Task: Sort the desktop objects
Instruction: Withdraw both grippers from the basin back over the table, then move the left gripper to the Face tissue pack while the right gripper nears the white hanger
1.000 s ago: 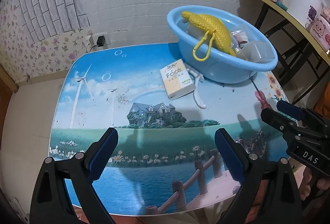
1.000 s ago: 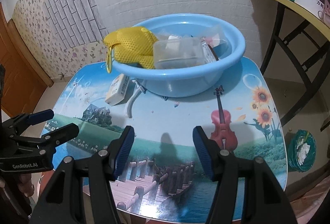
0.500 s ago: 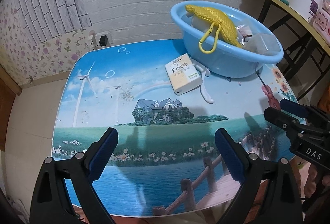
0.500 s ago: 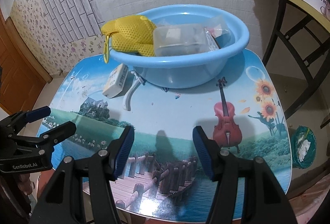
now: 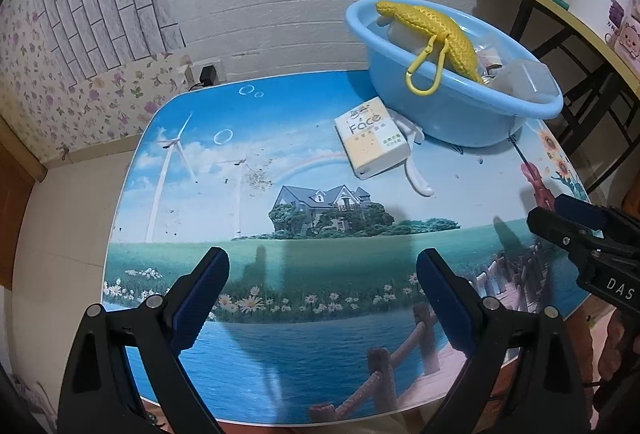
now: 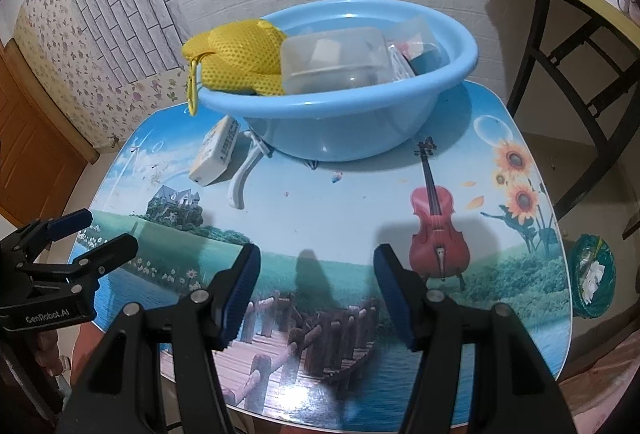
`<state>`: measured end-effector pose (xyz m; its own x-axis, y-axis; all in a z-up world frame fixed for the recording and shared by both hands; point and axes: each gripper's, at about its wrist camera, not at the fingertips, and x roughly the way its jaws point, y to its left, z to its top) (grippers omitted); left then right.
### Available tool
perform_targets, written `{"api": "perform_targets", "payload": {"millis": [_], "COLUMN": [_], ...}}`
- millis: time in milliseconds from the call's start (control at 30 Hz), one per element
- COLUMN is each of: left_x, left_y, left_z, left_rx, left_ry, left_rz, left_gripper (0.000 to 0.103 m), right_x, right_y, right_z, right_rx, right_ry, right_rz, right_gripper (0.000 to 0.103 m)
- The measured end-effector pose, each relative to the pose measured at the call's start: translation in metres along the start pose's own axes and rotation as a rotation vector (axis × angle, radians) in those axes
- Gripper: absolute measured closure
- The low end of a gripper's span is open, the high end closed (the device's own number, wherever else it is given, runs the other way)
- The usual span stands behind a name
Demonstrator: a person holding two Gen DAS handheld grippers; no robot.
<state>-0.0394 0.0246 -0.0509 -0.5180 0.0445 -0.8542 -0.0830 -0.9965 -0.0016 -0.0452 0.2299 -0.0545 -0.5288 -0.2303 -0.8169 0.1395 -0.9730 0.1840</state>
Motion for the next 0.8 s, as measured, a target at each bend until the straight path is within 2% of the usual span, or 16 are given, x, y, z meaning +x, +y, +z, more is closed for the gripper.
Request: {"api": "perform_targets", "payload": {"millis": [133,333,500,633,733,767,800], "left_x": [-0.001,0.013,0.022,0.034,0.047,0.05,0.053], "left_y": [0.005,0.012,0.021,0.021,0.018,0.017,0.017], "left_z": [-0.003,-0.011,-0.009,0.002,0.014,0.018,0.022], "left_rx": [0.004,-0.002,-0.057,-0.095,-0.12,-0.128,-0.133], "left_ry": [-0.021,-0.002,-0.022,-0.03,-0.012,-0.012,-0.015], "left_rz": [0.005,-0.015,-0.03,-0.069,-0.13,-0.147,-0.164], "left_gripper": [0.008,0.008,0.008,0.008,0.008,0.01,0.015], "right_x": [-0.001,0.011,0.015,0.02,0.024,0.025,0.027], "right_y": [-0.002,-0.001,0.004,0.007,0.014,0.018,0.023], "right_z": [-0.001,-0.003,-0.003,-0.002,-0.001,-0.001,0.0], "right_rx": [0.009,0.014,0.009,0.013,-0.012,-0.035,-0.057], "right_ry": [-0.018,0.023,0.013,0.015,-0.005,-0.015,-0.022], "right_rz": [0.006,0.006,0.007,0.013,0.036,0.049,0.059], "right_gripper": [0.044,0.044,0.044,0.044,0.046,0.047,0.054]}}
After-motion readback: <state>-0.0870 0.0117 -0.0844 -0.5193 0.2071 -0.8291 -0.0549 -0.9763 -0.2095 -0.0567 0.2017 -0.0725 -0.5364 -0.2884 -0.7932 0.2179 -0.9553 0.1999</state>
